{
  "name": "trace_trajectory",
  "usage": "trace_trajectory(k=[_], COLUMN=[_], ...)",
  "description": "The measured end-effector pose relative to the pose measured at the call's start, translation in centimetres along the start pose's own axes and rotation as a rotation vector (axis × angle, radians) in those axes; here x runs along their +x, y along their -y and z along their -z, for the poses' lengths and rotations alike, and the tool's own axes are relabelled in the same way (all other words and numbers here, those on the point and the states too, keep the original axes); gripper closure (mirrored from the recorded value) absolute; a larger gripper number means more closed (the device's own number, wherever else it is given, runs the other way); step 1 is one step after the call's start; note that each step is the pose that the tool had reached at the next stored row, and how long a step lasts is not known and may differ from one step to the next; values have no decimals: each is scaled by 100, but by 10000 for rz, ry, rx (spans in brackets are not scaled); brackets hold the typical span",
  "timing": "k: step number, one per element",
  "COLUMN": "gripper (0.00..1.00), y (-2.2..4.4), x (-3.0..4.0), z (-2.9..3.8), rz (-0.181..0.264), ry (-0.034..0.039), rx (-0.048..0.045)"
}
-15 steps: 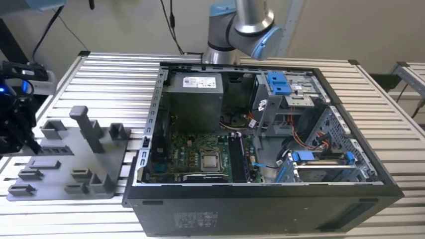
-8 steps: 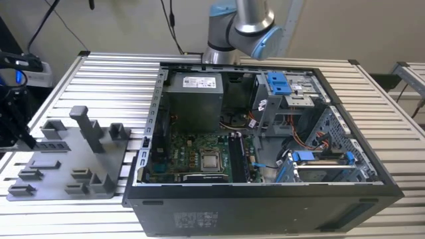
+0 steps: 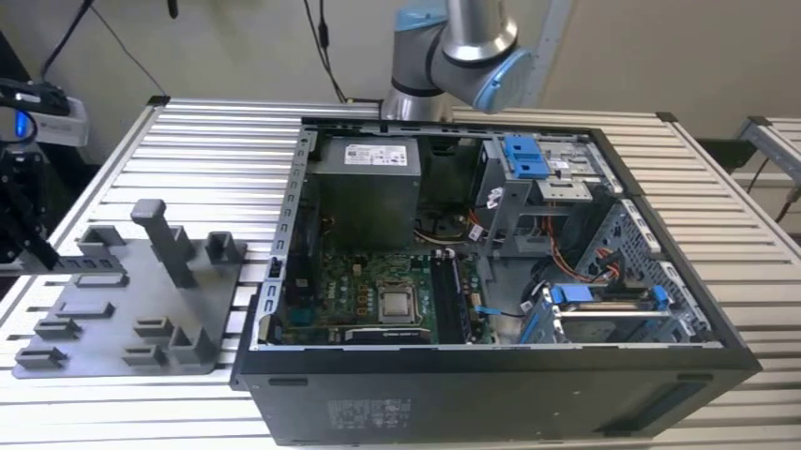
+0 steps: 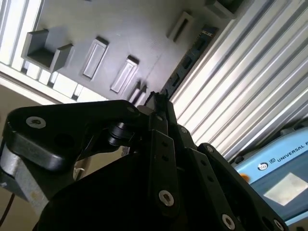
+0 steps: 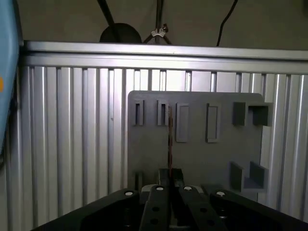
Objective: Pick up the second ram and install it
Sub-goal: 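Pick up the second ram and move it above second insertion slot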
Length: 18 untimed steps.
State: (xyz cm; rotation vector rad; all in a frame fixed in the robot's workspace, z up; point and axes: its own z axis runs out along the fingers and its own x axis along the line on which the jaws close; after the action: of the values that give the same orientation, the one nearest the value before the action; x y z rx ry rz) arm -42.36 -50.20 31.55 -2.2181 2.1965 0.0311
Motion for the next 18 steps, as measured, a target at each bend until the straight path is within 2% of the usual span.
trace_trajectory(k=[8,18], gripper=[86,86], y=[-1,0], x=[-6,-12], z=[133,360], rz=[-2,-1], ry=[0,0], rx=[0,1])
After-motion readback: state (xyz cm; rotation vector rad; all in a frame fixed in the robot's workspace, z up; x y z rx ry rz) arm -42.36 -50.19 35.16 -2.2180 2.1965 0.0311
